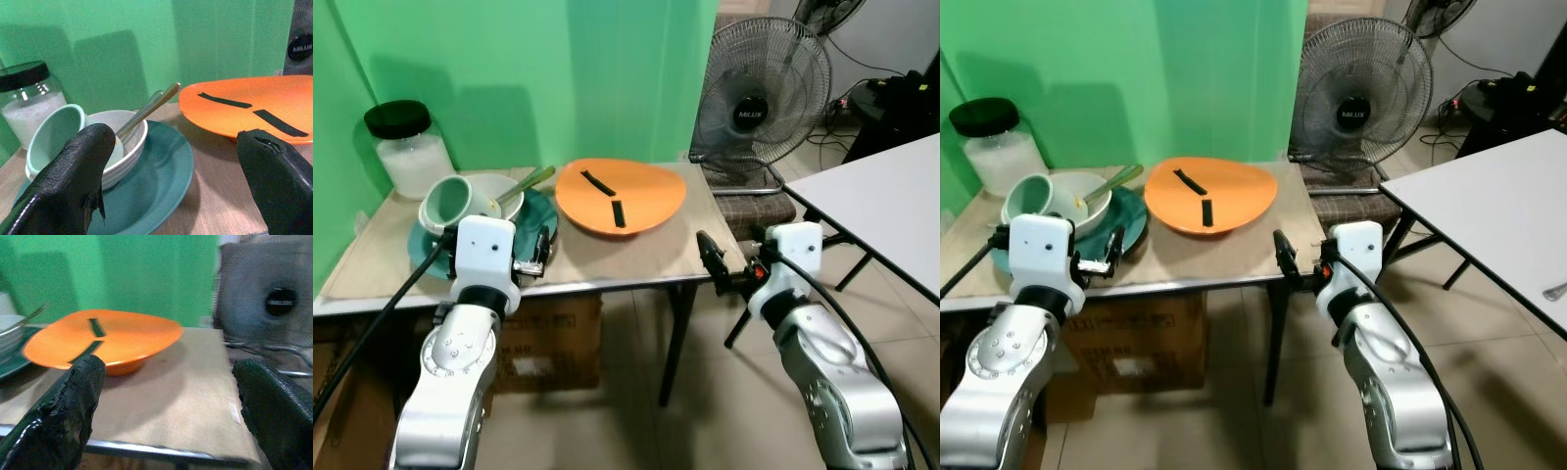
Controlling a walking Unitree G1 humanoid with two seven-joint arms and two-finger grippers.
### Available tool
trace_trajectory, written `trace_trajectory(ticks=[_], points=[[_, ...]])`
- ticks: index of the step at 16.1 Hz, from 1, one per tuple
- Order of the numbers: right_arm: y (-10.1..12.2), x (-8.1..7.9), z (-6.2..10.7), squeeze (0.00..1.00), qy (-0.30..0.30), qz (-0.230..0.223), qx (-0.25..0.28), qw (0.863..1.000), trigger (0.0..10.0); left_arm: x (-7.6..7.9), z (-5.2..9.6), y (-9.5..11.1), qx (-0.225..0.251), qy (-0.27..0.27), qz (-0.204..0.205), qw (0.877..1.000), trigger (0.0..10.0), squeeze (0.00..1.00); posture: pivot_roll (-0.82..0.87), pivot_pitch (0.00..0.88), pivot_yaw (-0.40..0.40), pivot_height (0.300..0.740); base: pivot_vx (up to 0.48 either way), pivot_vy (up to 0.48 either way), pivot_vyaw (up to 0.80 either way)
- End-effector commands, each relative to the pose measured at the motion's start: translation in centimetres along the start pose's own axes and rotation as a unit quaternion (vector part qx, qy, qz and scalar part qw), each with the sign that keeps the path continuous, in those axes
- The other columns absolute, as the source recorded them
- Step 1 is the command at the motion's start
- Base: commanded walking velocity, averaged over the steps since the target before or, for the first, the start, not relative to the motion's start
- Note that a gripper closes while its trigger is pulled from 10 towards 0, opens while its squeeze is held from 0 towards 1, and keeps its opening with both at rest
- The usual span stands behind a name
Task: Setting the table
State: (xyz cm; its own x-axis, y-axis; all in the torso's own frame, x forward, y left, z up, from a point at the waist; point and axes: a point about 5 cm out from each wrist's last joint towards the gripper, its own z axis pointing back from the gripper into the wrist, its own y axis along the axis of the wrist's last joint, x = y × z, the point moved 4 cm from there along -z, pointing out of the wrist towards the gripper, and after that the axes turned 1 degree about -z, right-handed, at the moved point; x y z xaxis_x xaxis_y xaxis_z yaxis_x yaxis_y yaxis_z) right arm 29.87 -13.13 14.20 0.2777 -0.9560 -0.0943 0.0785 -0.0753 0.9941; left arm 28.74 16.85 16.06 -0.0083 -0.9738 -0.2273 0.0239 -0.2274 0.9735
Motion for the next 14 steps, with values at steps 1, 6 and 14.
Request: trace_trajectory(ticks=[1,6,14], points=[[0.5,0.3,0.2,1.0,-0.002,0.005,0.005,1.0,10.0,0.6,-0.1,0.6,0.013,-0.016,0.003,1.0,10.0,0.0,-0.05,0.0,-0.003,0.74,0.266,0.0,-0.79],[0.7,0.1,0.1,1.0,0.016,0.013,0.006,1.0,10.0,0.8,-0.1,0.9,0.02,-0.022,-0.002,1.0,10.0,0.0,-0.04,0.0,-0.008,0.74,0.297,0.0,-0.09],[0.6,-1.5,-0.2,1.0,0.102,0.029,-0.008,0.994,10.0,0.8,0.3,1.5,0.031,-0.015,-0.015,0.999,10.0,0.0,-0.03,0.005,-0.03,0.74,0.259,0.0,0.37]])
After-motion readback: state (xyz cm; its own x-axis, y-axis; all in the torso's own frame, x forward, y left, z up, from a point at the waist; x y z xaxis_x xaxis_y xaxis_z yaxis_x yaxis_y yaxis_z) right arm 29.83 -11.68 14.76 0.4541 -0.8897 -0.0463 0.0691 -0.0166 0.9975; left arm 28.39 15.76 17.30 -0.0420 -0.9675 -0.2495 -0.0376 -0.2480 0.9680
